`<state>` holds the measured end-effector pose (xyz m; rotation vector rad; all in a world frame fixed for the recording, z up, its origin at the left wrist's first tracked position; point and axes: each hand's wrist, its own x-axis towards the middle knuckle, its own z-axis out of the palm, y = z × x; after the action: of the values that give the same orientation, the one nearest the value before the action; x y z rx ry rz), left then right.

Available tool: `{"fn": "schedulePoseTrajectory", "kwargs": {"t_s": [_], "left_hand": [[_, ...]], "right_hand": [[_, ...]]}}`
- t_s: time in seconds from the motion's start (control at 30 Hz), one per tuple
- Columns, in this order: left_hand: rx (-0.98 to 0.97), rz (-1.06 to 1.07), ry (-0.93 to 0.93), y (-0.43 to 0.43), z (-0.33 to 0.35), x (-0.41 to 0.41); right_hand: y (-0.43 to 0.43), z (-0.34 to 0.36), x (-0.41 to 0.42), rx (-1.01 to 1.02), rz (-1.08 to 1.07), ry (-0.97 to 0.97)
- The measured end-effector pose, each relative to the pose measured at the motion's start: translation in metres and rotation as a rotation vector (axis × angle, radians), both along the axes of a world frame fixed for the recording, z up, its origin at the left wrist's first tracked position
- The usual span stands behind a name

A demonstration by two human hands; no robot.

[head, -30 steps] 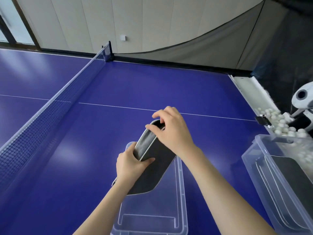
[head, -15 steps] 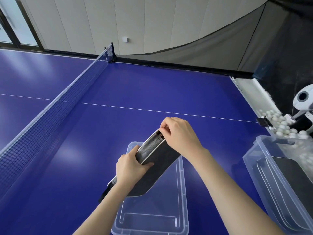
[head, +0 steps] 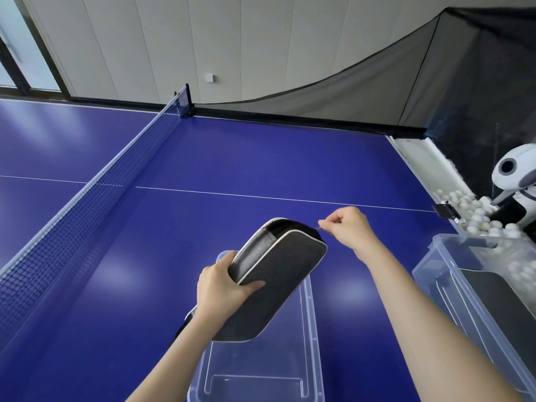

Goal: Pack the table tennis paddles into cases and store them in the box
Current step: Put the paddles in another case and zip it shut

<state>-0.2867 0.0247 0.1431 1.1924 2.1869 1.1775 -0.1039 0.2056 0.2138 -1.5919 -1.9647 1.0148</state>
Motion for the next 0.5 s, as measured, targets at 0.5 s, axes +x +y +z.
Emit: {"fn": "schedulePoseTrajectory", "kwargs": {"t_s": [0.5], "left_hand": [[0.309,0.09,-0.816,0.001,0.01,-0.018]], "right_hand": [[-0.017,-0.035,0.013,-0.768,-0.177,0.513]]}}
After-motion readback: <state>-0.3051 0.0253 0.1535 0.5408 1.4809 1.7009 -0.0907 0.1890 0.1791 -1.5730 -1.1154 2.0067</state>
